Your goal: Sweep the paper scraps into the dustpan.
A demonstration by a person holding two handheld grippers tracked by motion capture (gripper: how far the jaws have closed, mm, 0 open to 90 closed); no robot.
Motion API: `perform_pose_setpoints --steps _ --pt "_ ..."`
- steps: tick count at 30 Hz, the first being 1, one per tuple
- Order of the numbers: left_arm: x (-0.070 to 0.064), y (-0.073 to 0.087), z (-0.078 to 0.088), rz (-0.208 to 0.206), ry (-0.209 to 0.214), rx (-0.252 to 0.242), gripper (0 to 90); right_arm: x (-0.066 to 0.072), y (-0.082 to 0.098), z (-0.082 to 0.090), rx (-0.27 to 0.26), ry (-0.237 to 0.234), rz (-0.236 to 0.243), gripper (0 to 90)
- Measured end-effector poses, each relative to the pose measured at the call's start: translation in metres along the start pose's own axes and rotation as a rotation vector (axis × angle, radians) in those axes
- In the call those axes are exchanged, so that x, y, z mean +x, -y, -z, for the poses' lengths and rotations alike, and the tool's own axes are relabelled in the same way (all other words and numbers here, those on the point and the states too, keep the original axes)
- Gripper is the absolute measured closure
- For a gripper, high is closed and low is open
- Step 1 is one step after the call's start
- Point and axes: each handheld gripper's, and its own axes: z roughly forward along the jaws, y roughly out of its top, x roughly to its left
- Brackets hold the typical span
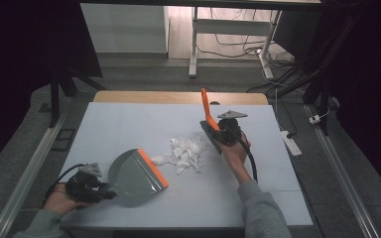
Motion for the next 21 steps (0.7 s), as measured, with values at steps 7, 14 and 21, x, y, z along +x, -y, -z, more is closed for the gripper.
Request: perform_pose_setpoints --steps 7,14,21 --pt "0.0 -0.001 -0.003 -0.001 0.007 0.001 61.3 -0.005 0.001 -0.009 0.022 -0.005 -0.031 70.3" --pt "-0.003 -0.005 -0.008 -0.008 0.012 0.001 61.3 0.005 -0.006 -0.02 0.065 -0.015 -0.013 70.3" --pt "-0.003 -0.009 -0.012 -0.007 0.024 -0.001 61.3 0.023 -0.009 -0.029 0.083 -0.045 0.025 70.3"
